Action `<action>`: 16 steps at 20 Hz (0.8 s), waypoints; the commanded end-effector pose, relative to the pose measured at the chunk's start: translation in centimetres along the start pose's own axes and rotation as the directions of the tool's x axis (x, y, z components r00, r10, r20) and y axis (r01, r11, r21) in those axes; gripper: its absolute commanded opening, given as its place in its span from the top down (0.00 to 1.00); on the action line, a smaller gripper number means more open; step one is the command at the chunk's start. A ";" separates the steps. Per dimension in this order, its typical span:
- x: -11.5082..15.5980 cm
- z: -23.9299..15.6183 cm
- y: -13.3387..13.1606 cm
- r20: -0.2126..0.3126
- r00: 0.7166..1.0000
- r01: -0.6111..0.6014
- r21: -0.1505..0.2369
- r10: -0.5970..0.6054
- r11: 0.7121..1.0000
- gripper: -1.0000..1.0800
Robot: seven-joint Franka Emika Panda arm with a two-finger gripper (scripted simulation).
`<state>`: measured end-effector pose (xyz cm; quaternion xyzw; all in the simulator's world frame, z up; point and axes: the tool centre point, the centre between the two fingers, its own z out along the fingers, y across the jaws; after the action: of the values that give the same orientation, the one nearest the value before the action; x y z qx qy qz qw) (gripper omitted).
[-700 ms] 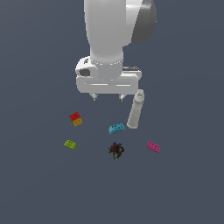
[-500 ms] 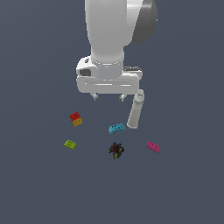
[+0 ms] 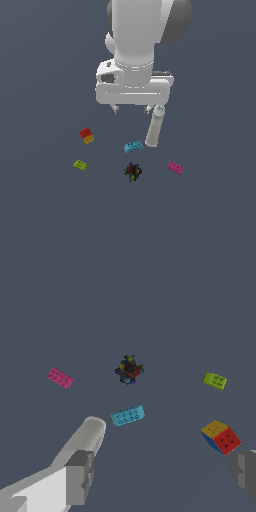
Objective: Pick up a designated object from a clutter of objects.
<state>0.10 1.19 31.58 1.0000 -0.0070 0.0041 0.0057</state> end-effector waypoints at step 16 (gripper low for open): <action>3.9 6.6 -0.5 0.007 0.978 -0.207 0.012 0.207 0.978 0.04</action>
<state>3.52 1.54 26.09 0.9955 -0.0949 0.0027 -0.0005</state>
